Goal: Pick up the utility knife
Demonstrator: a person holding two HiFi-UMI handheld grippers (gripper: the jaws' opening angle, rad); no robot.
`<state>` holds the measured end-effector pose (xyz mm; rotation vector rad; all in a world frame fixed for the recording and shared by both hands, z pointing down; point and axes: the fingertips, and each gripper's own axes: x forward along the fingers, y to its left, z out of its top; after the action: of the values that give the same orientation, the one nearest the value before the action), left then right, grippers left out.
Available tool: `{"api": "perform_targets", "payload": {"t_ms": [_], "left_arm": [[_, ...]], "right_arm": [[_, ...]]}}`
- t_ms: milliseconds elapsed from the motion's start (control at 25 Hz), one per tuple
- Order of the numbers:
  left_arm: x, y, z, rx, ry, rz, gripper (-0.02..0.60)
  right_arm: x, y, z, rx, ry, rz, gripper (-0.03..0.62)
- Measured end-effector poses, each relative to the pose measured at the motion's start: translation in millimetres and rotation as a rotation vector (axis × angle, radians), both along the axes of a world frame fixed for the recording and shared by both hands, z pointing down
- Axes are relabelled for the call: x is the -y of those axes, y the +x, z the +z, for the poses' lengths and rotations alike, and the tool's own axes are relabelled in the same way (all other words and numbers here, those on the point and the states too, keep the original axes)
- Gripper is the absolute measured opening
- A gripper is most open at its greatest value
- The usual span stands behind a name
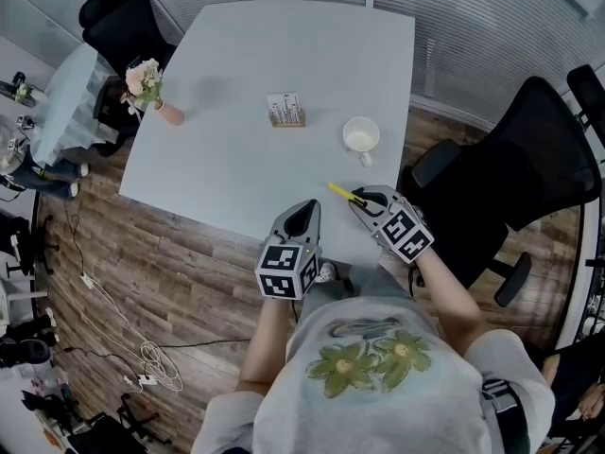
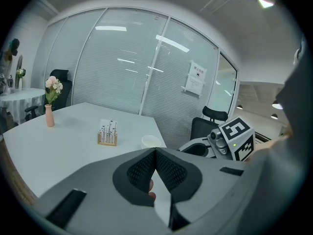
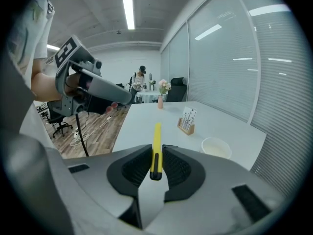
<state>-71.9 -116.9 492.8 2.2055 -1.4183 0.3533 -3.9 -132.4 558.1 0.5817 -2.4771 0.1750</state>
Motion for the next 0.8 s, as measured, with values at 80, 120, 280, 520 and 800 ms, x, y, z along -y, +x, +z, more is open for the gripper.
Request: {"api": "perform_targets", "payload": {"t_ms": [80,120,280,520,800], "left_arm": [[0.0,0.5,-1.3,-0.002,0.000,0.002,0.002],[-0.5,0.9,-2.3,-0.003,0.000,0.003,0.002],[-3.7,5.1,-6.3,-0.003,0.007,0.012,0.002],[-5.6,8.1,-11.3,-0.001,0.016,0.022,0.002],[-10.3,14.9,-15.7,0.002,0.025,0.037,0.002]], "right_arm": [[0.9,-0.4,-8.0,0.015,0.006,0.007,0.072],[0.7,-0.7,-11.8,0.022,0.010,0.009,0.072],[-1.0,0.8,-24.5,0.052,0.028,0.020,0.072],[-2.0,0.9,-48.5,0.125,0.020,0.061,0.071],[-5.5,1.8,-76.1,0.182,0.054,0.090,0.072]]}}
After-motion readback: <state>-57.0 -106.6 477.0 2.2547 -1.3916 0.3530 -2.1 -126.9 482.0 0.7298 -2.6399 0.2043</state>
